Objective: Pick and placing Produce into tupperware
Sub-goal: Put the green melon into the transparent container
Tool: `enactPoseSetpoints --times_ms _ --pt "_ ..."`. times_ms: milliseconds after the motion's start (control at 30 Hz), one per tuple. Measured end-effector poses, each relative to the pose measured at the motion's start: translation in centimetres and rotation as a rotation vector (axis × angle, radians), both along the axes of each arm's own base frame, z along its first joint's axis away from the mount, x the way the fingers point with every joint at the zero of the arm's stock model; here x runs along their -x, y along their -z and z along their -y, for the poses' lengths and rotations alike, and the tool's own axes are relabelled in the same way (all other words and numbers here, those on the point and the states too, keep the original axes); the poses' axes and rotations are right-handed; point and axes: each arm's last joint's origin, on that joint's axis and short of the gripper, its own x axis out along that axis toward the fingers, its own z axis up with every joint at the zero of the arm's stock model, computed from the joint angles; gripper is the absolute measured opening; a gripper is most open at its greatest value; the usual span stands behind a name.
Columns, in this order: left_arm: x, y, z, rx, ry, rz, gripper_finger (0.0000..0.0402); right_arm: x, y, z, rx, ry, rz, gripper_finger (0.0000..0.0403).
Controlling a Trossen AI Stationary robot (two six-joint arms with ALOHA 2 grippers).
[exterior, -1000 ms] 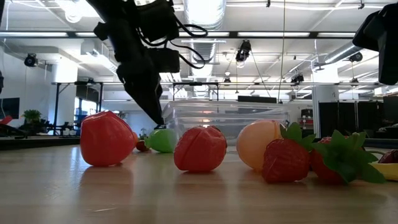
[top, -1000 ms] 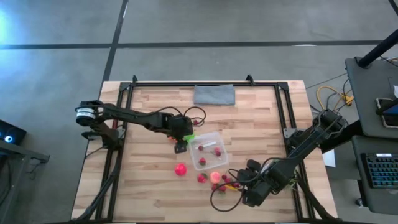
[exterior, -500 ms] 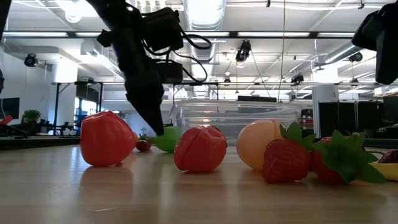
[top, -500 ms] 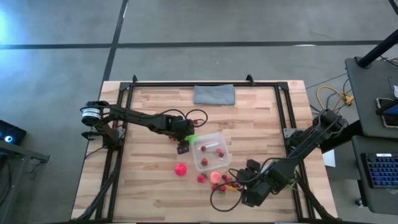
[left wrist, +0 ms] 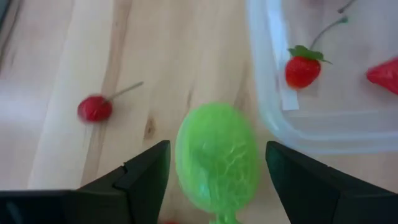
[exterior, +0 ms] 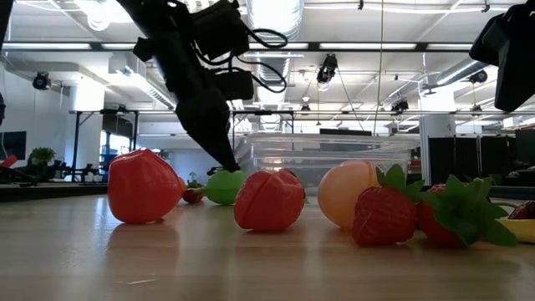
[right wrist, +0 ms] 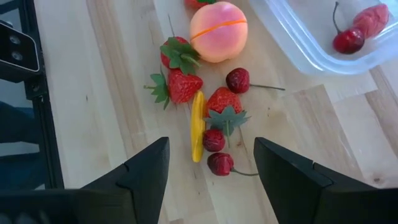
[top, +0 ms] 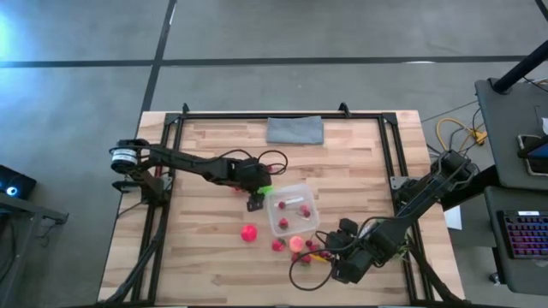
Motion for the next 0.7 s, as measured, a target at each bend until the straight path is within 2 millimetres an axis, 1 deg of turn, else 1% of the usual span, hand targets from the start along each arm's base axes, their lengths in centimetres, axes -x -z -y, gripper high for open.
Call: enactPoseSetpoints --times_ms 67,267,367,500,700 --pt "0.0 0.0 0.1 -0.002 0.007 0.006 0.0263 0.0 0.0 0.0 0.000 0.000 0.000 0.0226" --pt "-0.3 0.7 0.0 -0.013 -0.012 -0.018 0.0290 0.0 0.1 0.0 0.001 -0.001 0.001 0.0226" --pt "-0.2 0.9 0.1 0.014 -0.039 -0.043 0.0293 0.0 0.2 0.0 0.003 -0.001 0.000 0.0226" --pt "-0.5 0.6 0.3 0.046 -0.059 -0.017 0.0293 0.0 0.2 0.0 -0.001 -0.001 0.004 0.0226" --pt "-0.4 1.5 0.4 0.043 -0.051 -0.069 0.0293 0.0 0.2 0.0 -0.002 -0.002 0.005 0.0226"
